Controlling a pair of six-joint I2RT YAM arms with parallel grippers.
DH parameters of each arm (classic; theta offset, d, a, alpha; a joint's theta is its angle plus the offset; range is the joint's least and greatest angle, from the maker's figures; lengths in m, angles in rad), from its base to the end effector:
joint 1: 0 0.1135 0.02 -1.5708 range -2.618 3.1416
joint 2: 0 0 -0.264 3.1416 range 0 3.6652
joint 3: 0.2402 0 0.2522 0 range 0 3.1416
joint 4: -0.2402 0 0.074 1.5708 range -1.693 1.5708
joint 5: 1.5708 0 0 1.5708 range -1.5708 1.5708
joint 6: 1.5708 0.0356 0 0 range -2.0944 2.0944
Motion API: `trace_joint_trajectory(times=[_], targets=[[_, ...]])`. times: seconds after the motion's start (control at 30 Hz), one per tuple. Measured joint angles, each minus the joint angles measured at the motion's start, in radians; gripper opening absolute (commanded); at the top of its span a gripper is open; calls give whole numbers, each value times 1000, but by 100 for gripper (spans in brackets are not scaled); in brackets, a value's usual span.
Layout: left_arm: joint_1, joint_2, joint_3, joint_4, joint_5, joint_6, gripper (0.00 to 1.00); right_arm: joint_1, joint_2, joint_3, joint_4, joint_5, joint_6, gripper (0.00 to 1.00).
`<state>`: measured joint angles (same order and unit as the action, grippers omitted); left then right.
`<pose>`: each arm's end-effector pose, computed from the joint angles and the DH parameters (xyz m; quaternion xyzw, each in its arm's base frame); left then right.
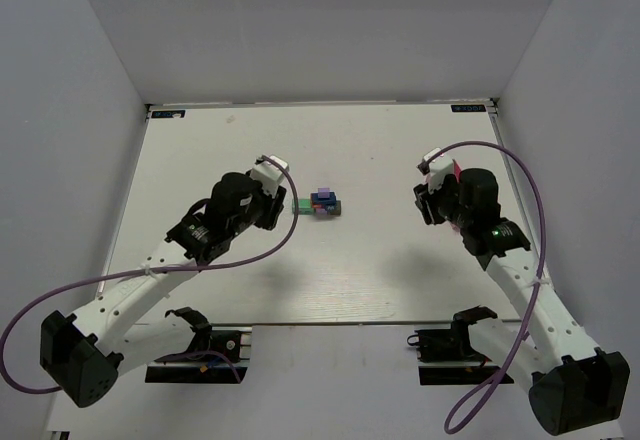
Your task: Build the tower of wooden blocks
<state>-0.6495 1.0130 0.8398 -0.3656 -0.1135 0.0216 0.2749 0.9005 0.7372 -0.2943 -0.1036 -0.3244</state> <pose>0.1822 -0.1333 0.2982 0.2595 0.8292 -0.1052 0.4838 0.1969 0.0594 0.2914 -0.2764 0.8021 0.0309 0.5285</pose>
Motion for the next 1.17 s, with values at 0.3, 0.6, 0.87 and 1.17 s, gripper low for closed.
trace_joint_trajectory(times=[0.3, 0.6, 0.87, 1.17], targets=[[0, -21, -25, -4, -22, 36, 100, 0, -11, -16, -1, -53, -35, 90], [0, -20, -28, -15, -62, 24, 100, 0, -11, -16, 6, -49, -34, 90], [0, -71, -28, -22, 0, 54, 100, 1, -51, -20, 27, -50, 15, 90], [0, -100, -28, -16, 29, 69, 100, 2, -90, -34, 51, -56, 20, 90]])
